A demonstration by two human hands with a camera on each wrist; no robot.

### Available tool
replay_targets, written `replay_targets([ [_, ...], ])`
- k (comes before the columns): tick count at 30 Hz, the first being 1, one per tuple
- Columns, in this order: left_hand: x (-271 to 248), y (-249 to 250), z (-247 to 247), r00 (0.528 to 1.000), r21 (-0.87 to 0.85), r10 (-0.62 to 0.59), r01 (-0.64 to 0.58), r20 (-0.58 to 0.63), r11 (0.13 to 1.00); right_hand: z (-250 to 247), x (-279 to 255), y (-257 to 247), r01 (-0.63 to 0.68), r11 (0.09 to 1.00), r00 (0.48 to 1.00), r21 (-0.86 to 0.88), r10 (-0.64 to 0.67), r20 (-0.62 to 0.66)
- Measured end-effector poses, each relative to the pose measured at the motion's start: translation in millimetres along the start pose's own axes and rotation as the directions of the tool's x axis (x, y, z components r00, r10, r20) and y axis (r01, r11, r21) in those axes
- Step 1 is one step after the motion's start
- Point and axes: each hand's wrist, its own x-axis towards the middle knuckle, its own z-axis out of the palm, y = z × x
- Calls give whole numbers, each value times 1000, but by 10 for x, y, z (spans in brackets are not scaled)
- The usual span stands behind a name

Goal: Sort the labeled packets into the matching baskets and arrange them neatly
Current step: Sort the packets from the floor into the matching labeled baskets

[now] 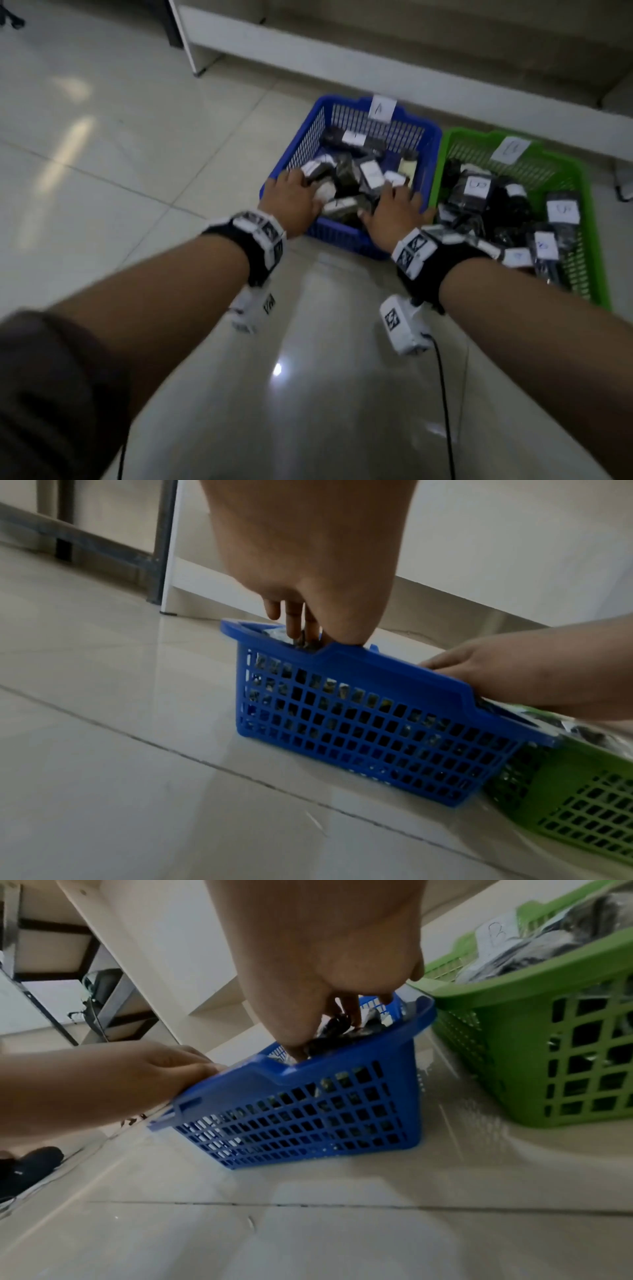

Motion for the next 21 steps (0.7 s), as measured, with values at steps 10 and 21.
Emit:
replay_targets([
  [10,-1210,-153,28,592,70,798,-806,112,588,168,-1203,224,581,812,797,-48,-580,-171],
  [21,-2822,-343,562,245,-193,844,-907,477,373,852,-2981,882,832,552,372,58,-632,680],
])
